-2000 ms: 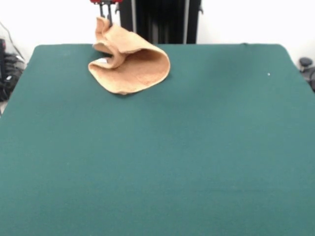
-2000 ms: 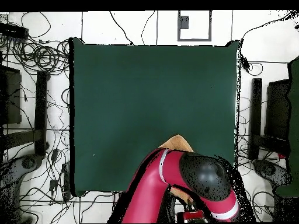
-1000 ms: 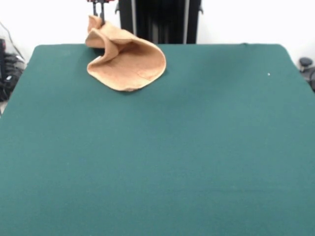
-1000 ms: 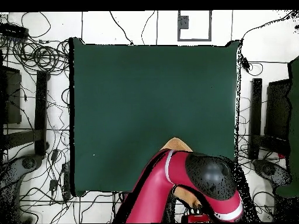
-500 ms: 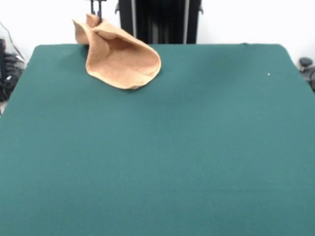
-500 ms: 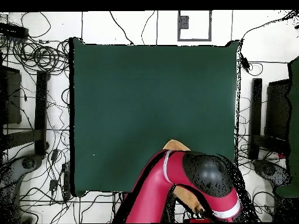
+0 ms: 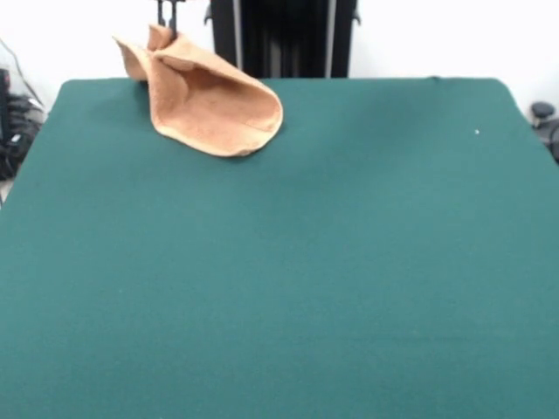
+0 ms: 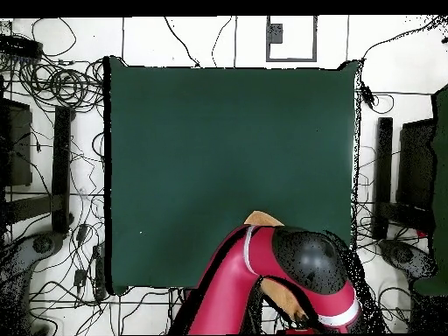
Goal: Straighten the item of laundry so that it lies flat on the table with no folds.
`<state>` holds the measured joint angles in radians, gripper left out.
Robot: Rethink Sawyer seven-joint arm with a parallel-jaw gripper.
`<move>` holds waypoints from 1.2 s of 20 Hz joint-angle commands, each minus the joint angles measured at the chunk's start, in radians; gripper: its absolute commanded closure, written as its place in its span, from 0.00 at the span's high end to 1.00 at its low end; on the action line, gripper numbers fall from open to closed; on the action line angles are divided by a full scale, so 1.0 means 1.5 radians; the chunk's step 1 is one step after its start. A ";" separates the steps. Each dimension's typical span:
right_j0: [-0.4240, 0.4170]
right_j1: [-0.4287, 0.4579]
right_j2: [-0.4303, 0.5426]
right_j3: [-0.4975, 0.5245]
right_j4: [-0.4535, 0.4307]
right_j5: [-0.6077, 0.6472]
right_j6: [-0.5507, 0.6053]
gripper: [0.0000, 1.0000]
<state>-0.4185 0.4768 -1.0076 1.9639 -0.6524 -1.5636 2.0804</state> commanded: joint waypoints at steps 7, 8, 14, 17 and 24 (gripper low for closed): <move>0.050 0.075 0.122 0.021 -0.009 0.100 -0.043 1.00; 0.051 0.074 0.123 0.021 -0.010 0.102 -0.041 1.00; 0.057 0.067 0.126 0.023 -0.014 0.113 -0.033 1.00; 0.058 0.065 0.127 0.024 -0.013 0.117 -0.033 1.00; 0.073 0.047 0.125 0.036 -0.001 0.137 -0.023 1.00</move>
<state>-0.3630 0.4795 -1.0107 1.9673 -0.6466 -1.4688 2.0804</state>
